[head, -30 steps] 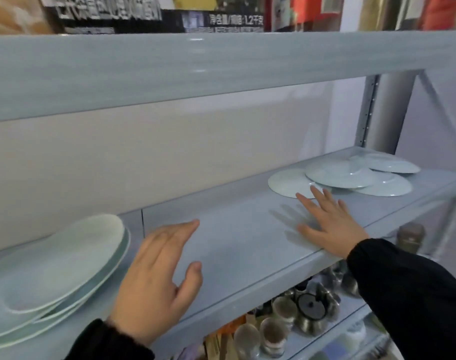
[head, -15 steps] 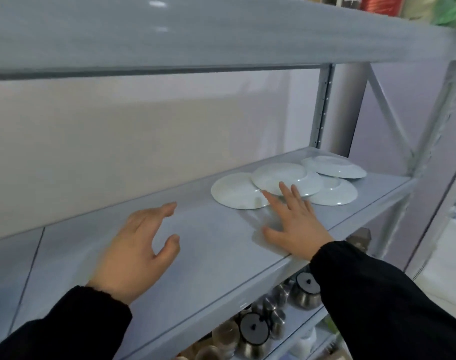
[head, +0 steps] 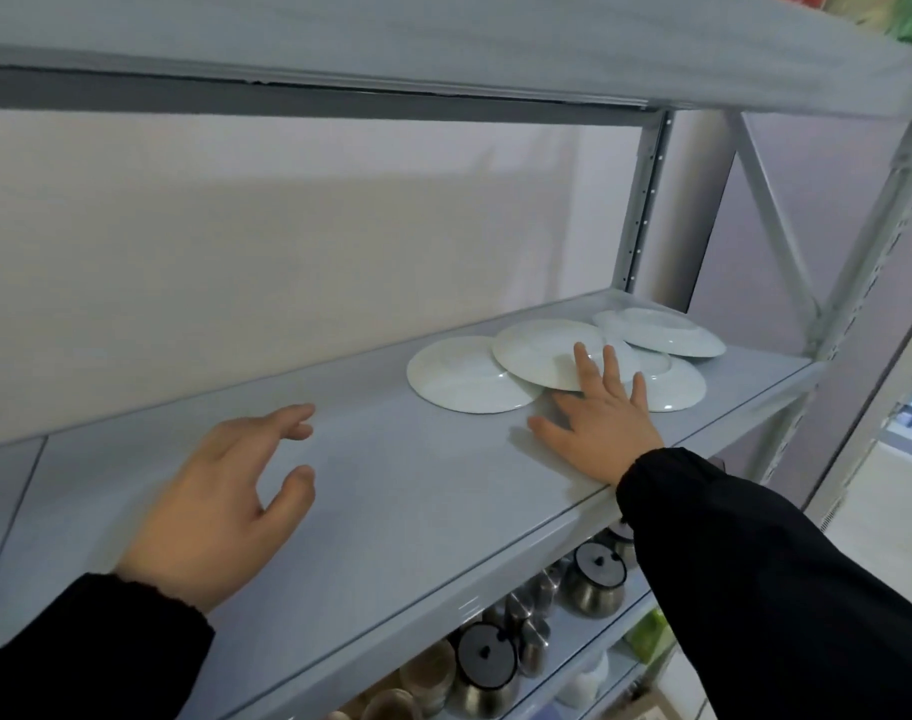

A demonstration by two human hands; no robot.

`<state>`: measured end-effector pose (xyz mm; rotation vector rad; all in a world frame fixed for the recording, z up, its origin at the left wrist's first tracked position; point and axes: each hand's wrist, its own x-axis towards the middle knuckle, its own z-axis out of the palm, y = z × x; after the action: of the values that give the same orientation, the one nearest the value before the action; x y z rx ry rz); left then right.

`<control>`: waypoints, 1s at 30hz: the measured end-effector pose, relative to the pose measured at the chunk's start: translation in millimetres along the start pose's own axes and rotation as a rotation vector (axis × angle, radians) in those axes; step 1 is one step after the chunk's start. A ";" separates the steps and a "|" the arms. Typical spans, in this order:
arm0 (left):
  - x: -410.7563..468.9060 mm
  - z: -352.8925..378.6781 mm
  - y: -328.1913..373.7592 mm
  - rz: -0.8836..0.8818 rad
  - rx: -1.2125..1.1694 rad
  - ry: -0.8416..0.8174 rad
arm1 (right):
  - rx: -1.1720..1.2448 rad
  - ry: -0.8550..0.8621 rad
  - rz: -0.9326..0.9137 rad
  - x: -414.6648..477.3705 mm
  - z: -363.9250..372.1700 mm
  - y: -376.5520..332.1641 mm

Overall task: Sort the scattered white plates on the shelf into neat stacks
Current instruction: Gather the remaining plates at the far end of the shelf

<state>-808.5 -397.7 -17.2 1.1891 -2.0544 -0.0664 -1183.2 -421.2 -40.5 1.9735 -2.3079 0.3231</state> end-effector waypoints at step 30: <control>6.0 -16.1 5.9 -0.028 0.077 0.266 | 0.933 0.310 -0.095 -11.7 -55.2 -121.3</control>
<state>-804.4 -394.0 0.1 1.2047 -1.8214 0.1513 -1065.7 -415.3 23.4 2.0876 -2.0003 1.8063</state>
